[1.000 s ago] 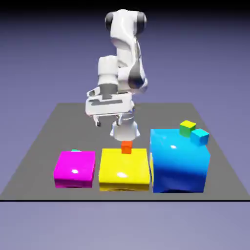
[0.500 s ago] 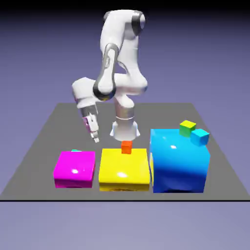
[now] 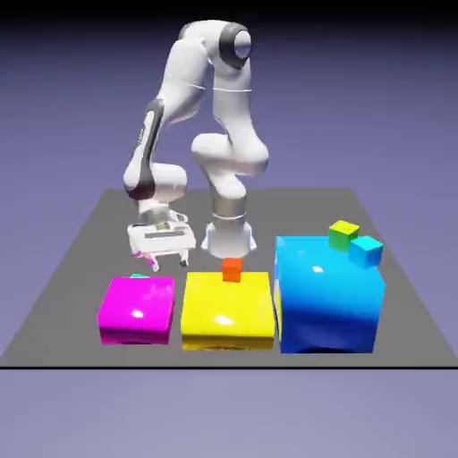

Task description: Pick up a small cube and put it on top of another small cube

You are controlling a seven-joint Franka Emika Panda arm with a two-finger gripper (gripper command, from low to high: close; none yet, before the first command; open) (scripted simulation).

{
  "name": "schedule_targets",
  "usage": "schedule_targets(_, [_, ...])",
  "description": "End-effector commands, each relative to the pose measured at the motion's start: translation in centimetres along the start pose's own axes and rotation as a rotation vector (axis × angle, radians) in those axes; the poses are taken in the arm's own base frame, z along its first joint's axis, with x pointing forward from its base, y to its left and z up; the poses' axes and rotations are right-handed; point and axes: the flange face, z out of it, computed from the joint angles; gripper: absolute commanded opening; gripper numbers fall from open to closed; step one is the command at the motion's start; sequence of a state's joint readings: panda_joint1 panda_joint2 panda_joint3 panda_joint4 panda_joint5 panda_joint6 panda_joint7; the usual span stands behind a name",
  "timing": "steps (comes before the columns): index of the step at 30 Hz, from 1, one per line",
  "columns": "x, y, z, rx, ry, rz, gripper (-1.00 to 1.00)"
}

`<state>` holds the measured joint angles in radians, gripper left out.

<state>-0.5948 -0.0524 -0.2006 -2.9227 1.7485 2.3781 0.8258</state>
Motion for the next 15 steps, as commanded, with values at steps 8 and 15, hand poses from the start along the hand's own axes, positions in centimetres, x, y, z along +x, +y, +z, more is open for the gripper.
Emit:
schedule_targets(8, [4.0, -1.8, -0.8, 0.174, -0.244, 0.422, 0.0])
schedule_targets(15, [7.3, -3.6, -2.2, 0.372, -0.461, 0.721, 0.0])
